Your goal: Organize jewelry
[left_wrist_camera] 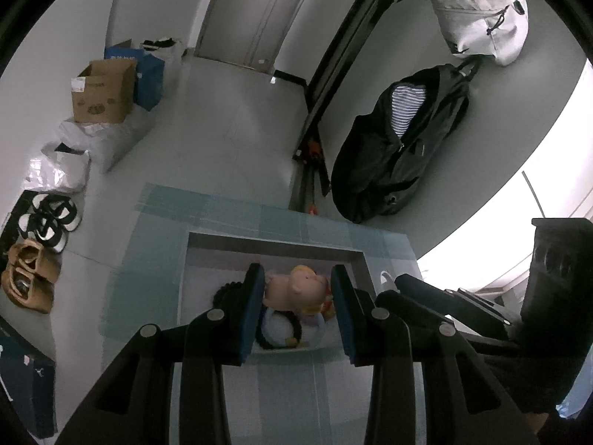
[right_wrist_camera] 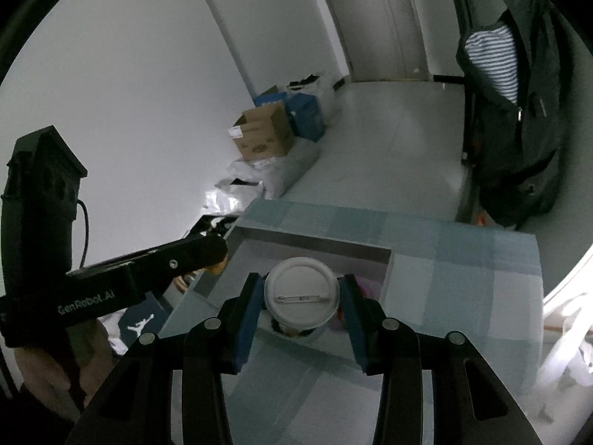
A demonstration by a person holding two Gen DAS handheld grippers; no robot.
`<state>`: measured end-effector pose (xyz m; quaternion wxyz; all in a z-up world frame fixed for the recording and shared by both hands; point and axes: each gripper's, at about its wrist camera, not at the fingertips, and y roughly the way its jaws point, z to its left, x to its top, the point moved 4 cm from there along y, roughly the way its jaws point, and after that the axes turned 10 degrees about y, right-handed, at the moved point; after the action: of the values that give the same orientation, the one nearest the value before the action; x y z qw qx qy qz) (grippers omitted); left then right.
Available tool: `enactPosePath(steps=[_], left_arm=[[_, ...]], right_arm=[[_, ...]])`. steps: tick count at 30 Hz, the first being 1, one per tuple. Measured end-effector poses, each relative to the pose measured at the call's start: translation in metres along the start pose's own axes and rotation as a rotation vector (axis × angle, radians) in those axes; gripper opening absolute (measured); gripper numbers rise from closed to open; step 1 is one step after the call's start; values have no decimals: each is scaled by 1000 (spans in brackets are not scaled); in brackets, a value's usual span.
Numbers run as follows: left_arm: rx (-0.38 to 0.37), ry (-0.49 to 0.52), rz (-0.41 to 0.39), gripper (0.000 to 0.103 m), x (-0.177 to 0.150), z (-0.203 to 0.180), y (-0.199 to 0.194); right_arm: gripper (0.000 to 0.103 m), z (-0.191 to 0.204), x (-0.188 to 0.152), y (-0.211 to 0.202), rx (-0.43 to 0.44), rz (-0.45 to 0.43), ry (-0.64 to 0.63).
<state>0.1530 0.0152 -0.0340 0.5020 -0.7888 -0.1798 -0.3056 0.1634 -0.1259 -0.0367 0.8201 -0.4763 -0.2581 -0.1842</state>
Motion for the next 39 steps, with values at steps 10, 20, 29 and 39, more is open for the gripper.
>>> enactPosePath(steps=[10,20,29,39], left_arm=[[-10,-36,73,31,-4,10,30],[-18,-64,110,31,0,15,46],[-20,-103,132,44,1,21,51],[22,-38,81,59,3,10,30]], right_arm=[[41,-17,10,27,19,38,76],[41,-24,14,46,24,91,99],[44,-38,19,46,23,103,141],[54,-41,17,23,17,37,139]])
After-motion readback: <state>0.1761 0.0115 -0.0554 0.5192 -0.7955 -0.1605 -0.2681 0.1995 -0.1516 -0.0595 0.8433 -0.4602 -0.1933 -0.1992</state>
